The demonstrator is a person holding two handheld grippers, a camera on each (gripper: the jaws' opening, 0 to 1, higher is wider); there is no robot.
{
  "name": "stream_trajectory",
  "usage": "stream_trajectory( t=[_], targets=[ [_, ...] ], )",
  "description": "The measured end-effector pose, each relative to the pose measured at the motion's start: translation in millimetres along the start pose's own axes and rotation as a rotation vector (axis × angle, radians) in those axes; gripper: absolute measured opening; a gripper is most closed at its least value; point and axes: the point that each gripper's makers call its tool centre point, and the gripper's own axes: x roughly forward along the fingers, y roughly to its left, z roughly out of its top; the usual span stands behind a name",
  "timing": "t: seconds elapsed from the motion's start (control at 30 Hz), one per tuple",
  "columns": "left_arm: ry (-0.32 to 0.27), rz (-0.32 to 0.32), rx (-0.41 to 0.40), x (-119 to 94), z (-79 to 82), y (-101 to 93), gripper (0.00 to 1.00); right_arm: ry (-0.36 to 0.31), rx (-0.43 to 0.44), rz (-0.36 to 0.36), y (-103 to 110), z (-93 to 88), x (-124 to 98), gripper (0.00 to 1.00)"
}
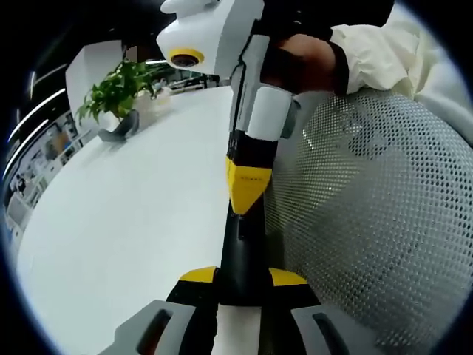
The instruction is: Press the specified remote control buttons in sequence, fully releasing each button before pressing the next.
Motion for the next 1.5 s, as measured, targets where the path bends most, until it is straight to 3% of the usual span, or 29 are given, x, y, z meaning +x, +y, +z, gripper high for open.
stream_trajectory(
  t=[0.1, 0.83, 1.5],
  targets=[
    [0.000, 0.001, 0.000, 0.2, 0.0, 0.0, 0.24, 0.044, -0.016, -0.014, -0.9, -6.9, 4.4, 0.00],
    [0.000, 0.003, 0.010, 0.3, 0.1, 0.0, 0.24, 0.039, -0.043, -0.034, -2.5, -4.8, 3.7, 0.00],
    [-0.008, 0.001, 0.003, 0.0, 0.2, -0.2, 0.24, 0.052, 0.013, -0.029, -3.6, -6.8, -2.0, 0.00]
  ],
)
